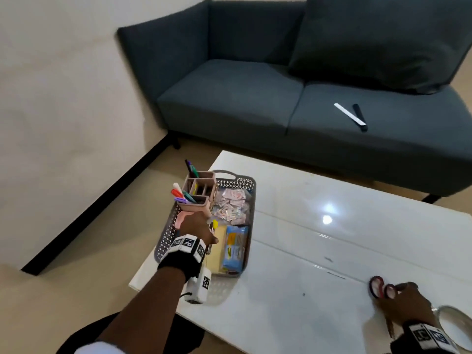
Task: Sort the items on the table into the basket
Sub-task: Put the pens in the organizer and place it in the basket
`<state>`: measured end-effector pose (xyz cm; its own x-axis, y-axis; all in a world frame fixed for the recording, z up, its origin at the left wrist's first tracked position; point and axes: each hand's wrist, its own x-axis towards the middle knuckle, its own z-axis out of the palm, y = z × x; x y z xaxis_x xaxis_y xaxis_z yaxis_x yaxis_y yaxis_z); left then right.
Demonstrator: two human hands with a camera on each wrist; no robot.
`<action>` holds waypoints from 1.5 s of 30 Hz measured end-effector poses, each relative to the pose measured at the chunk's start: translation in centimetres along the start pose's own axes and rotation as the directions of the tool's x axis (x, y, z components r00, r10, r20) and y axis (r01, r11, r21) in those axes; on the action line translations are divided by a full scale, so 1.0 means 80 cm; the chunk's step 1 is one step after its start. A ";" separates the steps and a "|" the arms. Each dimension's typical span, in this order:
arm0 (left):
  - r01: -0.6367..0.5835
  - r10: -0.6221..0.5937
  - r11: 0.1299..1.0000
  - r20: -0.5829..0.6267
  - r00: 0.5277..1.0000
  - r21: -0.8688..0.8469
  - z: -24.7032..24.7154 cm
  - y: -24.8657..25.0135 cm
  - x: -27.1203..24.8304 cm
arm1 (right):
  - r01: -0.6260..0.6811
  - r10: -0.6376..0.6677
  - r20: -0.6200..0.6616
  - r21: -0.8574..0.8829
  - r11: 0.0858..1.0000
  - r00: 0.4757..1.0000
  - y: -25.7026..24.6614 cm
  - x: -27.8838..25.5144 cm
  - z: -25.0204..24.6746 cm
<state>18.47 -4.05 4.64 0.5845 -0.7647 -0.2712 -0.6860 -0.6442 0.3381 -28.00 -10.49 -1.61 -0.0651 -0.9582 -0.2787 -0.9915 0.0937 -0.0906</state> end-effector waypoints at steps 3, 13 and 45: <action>-0.055 0.048 0.987 0.052 0.997 0.150 0.024 0.000 0.013 | -0.180 0.179 0.023 0.218 0.959 0.984 -0.012 -0.010 0.000; -0.145 0.141 0.963 0.037 0.989 0.225 0.071 -0.021 0.013 | 0.012 -0.052 0.019 0.847 0.531 0.998 -0.208 -0.031 -0.077; -0.069 0.039 0.972 0.137 0.990 0.224 0.027 -0.034 0.010 | 0.358 -0.381 0.213 0.143 0.923 0.900 -0.511 -0.012 0.027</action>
<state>19.88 -2.95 1.52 0.4926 -0.7837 -0.3784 -0.8045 -0.5759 0.1455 12.84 -12.78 0.27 0.3436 -0.8402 -0.4195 -0.9221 -0.2174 -0.3200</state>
